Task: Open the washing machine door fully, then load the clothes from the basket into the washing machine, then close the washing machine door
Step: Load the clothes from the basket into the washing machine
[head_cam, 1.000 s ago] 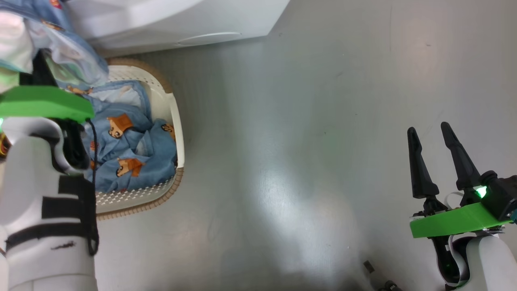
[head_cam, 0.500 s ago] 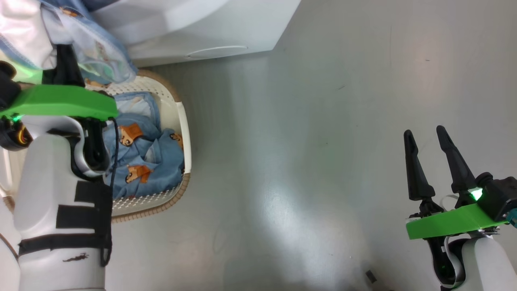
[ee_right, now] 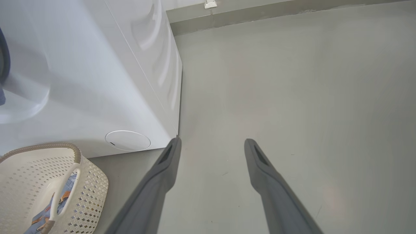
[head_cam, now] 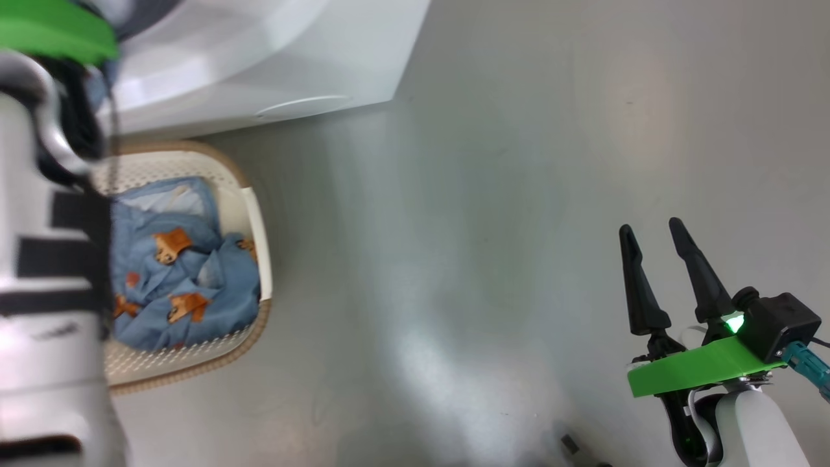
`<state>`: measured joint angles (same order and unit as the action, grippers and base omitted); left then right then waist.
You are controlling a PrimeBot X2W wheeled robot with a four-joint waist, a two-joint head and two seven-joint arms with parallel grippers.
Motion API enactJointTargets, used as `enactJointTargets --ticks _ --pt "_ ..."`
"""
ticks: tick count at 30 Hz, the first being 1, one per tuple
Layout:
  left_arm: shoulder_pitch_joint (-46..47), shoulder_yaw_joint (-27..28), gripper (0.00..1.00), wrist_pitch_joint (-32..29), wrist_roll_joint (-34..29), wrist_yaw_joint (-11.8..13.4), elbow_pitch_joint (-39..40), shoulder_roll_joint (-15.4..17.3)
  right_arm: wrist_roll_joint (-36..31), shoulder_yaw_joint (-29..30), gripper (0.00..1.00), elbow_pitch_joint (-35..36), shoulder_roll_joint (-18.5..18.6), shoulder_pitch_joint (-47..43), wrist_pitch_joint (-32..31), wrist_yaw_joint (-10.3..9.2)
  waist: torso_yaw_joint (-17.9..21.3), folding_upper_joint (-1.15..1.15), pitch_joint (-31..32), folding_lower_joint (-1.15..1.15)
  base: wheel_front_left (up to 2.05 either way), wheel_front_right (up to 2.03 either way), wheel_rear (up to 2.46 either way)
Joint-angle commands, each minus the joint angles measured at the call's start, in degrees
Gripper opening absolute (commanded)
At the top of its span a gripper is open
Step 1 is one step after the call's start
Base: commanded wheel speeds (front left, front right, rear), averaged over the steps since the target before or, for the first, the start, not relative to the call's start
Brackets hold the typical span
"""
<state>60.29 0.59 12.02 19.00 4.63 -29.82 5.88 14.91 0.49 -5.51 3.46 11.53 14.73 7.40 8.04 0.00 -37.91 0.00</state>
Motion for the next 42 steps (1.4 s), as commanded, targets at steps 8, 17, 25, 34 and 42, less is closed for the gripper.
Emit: enactJointTargets --ticks 8,17,25,34,42 --pt "9.5 0.2 0.00 0.3 -3.4 0.4 -11.4 8.0 1.3 -2.2 1.00 0.0 -0.3 -3.3 0.3 0.09 5.2 0.00 1.4 0.00 0.00 0.00 0.00" --pt "17.6 -0.3 0.00 2.8 -5.9 -0.7 -20.5 13.4 1.4 -2.6 1.00 -0.3 -0.4 -6.5 0.3 0.09 8.1 0.00 2.4 0.00 0.00 0.00 0.00" --pt "20.1 1.0 0.00 3.0 -8.0 -1.0 -18.6 17.0 1.7 -2.7 1.00 0.4 -0.1 -8.7 0.3 0.09 9.7 0.00 1.3 0.00 0.00 0.00 0.00" --pt "19.1 1.9 0.00 3.0 -11.2 -0.5 -16.6 18.1 2.1 -3.1 1.00 1.3 0.0 -9.3 0.3 0.09 10.6 0.00 -0.7 0.00 0.00 0.00 0.00" --pt "21.6 0.1 0.00 3.0 -13.1 0.2 -28.3 19.1 2.5 -3.4 1.00 1.1 -0.1 -10.2 0.3 0.09 11.1 0.00 -0.1 0.00 0.00 0.00 0.00"
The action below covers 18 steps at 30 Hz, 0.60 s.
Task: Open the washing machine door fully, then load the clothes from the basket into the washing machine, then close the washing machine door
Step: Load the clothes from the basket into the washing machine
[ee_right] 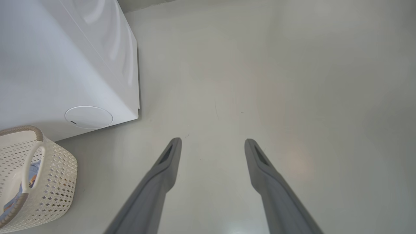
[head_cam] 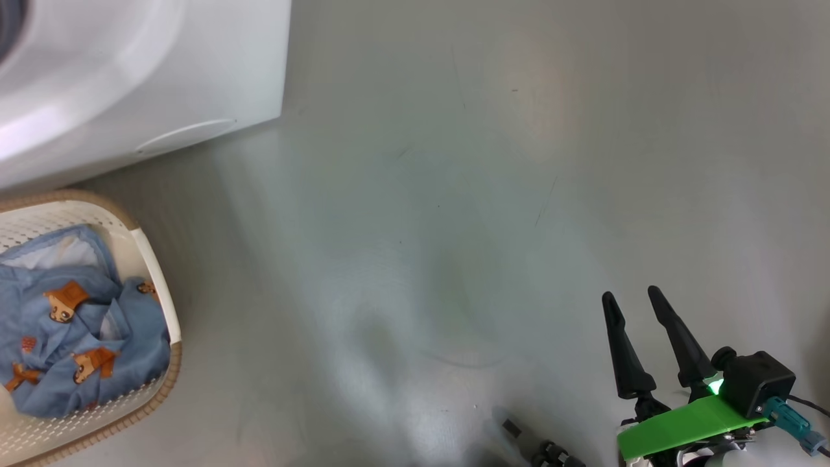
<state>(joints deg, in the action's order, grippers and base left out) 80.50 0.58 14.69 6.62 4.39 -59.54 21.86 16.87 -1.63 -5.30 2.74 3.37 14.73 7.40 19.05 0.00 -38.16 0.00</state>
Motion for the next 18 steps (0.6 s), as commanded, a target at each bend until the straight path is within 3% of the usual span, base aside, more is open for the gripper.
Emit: enactJointTargets --ticks 1,3,4,11,18 --pt "2.0 -0.1 0.07 0.1 -0.9 0.7 -0.2 3.3 0.5 -1.4 1.00 0.8 0.6 -2.1 0.3 0.09 0.1 0.00 0.4 0.00 0.00 0.00 0.00" --pt "2.9 -0.7 0.49 -1.4 -1.3 1.2 -3.5 3.4 0.6 -1.3 1.00 0.6 0.6 -2.2 0.3 0.09 0.2 0.00 0.8 0.00 0.00 0.00 0.00" --pt "3.3 -1.0 0.98 -1.9 -1.5 1.6 -4.8 3.5 0.6 -1.4 1.00 0.5 0.6 -2.3 0.3 0.09 0.2 0.00 1.1 0.00 0.00 0.00 0.00" --pt "4.9 -2.4 1.00 -6.0 -2.4 4.1 -11.1 3.4 0.6 -1.0 1.00 0.3 0.4 -2.1 0.3 0.09 -0.4 0.00 2.2 0.00 0.00 0.00 0.00" --pt "2.8 -2.2 1.00 -3.0 -1.2 6.4 -12.3 1.0 0.4 0.0 1.00 0.4 0.4 -1.6 0.3 0.09 -2.4 0.00 4.3 0.00 0.00 0.00 0.00"
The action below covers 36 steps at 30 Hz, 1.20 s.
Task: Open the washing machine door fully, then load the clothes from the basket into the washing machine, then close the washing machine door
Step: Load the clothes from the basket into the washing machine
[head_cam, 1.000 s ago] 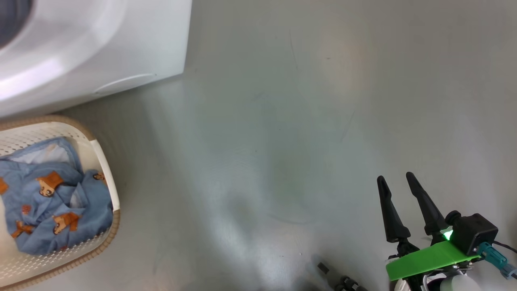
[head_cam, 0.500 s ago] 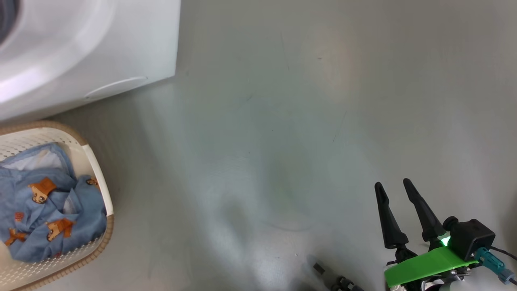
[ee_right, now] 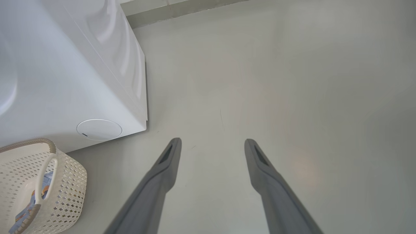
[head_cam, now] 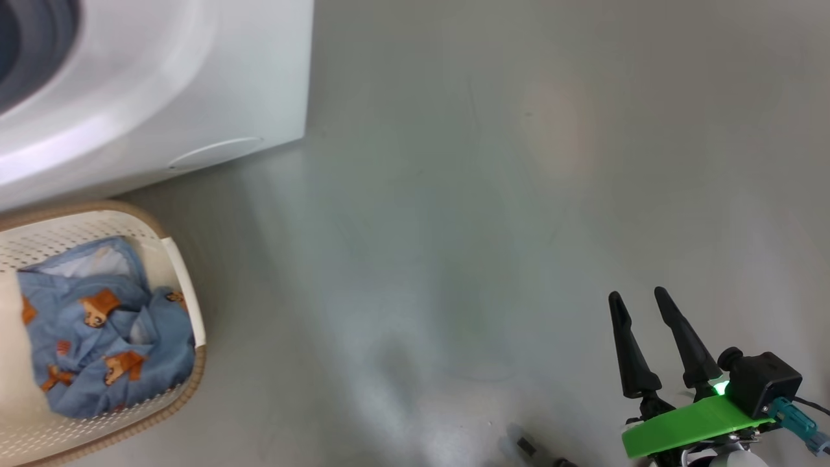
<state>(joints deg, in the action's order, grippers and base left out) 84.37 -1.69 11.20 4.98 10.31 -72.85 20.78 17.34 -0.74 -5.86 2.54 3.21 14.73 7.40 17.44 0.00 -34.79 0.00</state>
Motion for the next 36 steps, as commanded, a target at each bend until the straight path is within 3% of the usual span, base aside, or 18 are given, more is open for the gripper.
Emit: enactJointTargets --ticks 1,7,20,36 --pt "-1.6 0.3 1.00 1.0 0.8 0.7 0.9 1.6 -0.2 -0.8 1.00 0.9 0.7 -1.4 0.3 0.09 -1.2 0.00 1.3 0.00 0.00 0.00 0.00" --pt "-5.0 1.5 1.00 2.8 3.1 1.6 0.4 -1.2 -0.4 -0.3 1.00 0.8 1.0 -1.0 0.3 0.09 -3.3 0.00 3.9 0.00 0.00 0.00 0.00" --pt "-12.4 1.8 1.00 3.8 5.4 0.0 5.8 -6.9 -0.7 0.4 1.00 0.4 1.3 1.0 0.3 0.09 -8.7 0.00 8.3 0.00 0.00 0.00 0.00" --pt "-34.6 1.5 1.00 3.8 7.0 -5.2 26.6 -14.5 -1.6 3.1 1.00 0.4 1.1 1.1 0.3 0.09 -15.8 0.00 13.4 0.00 0.00 0.00 0.00"
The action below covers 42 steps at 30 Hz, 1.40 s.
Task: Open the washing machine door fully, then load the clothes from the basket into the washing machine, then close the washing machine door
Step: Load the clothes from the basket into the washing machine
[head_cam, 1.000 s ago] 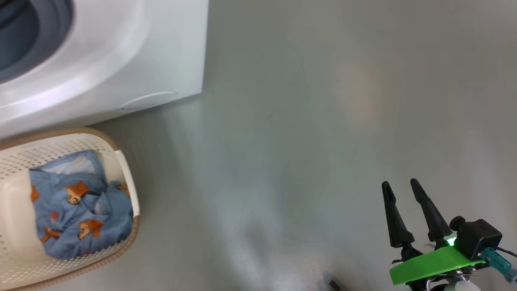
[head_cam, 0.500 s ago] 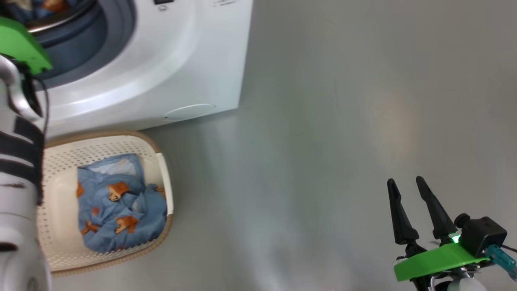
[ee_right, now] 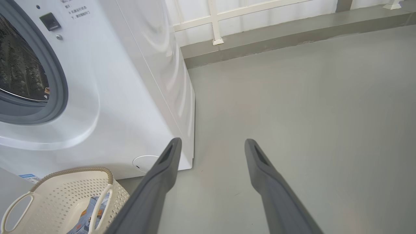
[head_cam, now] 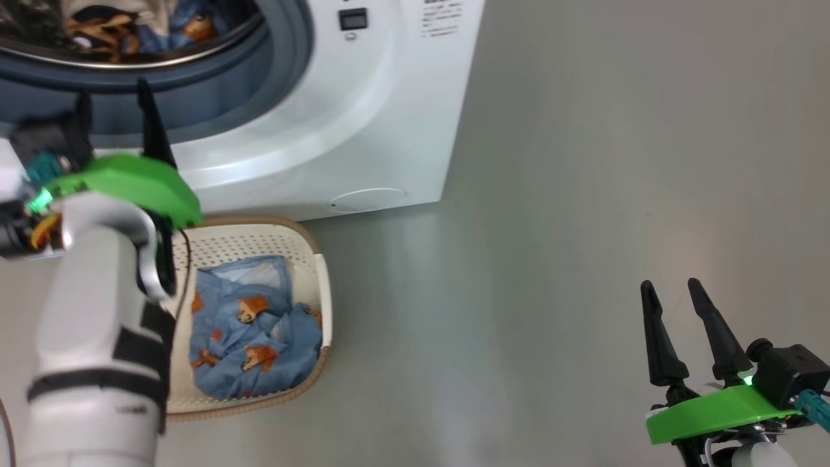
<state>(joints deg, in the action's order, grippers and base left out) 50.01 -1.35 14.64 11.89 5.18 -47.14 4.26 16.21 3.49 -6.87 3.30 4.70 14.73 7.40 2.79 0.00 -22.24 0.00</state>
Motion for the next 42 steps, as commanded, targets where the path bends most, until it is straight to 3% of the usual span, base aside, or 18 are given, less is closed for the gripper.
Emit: enactJointTargets --ticks 1,5,16,25,42 --pt "-1.9 0.9 1.00 0.4 0.1 -0.4 2.1 1.8 -0.6 -1.0 1.00 1.5 0.3 -0.4 0.3 0.09 -1.4 0.00 0.9 0.00 0.00 0.00 0.00" --pt "-8.9 0.7 1.00 0.4 0.4 -0.9 7.6 0.8 -1.1 -0.7 1.00 1.8 0.5 -0.5 0.3 0.09 -2.6 0.00 1.2 0.00 0.00 0.00 0.00" --pt "-30.5 -1.2 1.00 0.4 -0.3 1.3 24.0 -0.9 -1.8 -0.3 1.00 2.3 1.3 -0.9 0.3 0.09 -4.4 0.00 2.6 0.00 0.00 0.00 0.00" --pt "-41.9 -3.8 1.00 0.4 0.1 3.2 35.8 -1.3 -2.4 -0.6 1.00 2.3 1.4 -1.6 0.3 0.09 -5.3 0.00 4.8 0.00 0.00 0.00 0.00" --pt "-51.8 -4.5 1.00 0.4 4.8 6.3 39.2 -1.4 -3.4 -1.6 1.00 2.4 1.0 -5.9 0.3 0.09 -3.7 0.00 13.7 0.00 0.00 0.00 0.00"
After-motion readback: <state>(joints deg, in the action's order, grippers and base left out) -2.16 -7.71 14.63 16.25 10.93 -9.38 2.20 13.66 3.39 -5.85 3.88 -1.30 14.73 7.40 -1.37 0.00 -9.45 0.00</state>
